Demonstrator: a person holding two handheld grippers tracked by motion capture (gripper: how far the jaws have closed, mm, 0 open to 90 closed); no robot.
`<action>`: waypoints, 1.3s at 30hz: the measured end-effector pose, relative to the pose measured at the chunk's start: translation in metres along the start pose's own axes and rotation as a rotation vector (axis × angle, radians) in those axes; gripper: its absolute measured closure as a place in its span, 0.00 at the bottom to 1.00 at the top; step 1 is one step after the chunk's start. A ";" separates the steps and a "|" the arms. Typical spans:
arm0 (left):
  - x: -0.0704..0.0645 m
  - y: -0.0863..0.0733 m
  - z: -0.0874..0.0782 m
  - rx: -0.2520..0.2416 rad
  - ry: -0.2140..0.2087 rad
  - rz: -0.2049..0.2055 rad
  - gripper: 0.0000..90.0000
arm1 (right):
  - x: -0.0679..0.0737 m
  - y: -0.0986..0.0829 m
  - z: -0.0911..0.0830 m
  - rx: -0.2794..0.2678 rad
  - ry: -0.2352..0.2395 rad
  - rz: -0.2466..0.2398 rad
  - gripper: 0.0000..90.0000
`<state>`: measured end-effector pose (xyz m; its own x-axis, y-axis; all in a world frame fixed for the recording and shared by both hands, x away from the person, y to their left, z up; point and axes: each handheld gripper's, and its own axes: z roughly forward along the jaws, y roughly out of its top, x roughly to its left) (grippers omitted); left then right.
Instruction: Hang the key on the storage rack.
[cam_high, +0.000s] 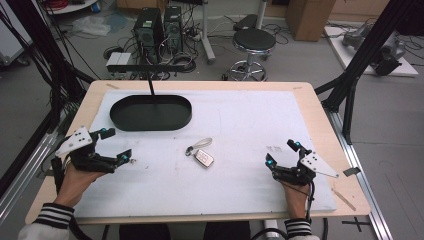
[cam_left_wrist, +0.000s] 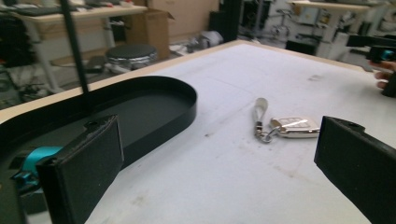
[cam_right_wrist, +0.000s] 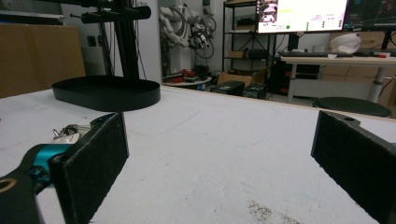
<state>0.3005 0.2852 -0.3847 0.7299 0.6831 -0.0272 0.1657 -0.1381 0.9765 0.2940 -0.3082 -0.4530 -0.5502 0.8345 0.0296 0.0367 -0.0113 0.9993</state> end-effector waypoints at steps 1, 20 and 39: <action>0.000 0.005 0.004 0.016 -0.017 0.007 0.02 | 0.000 0.000 0.000 0.001 -0.001 0.001 0.03; -0.007 0.051 0.093 0.358 -0.139 0.119 0.02 | 0.000 0.000 0.000 -0.003 -0.001 -0.002 0.03; -0.036 0.068 0.166 0.580 -0.204 0.230 0.06 | 0.000 0.000 0.000 -0.001 0.000 0.000 0.03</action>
<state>0.3959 0.1323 -0.3523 0.8912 0.4478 0.0727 0.2792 -0.6678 0.6900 0.2934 -0.3082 -0.4531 -0.5500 0.8347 0.0295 0.0355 -0.0119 0.9993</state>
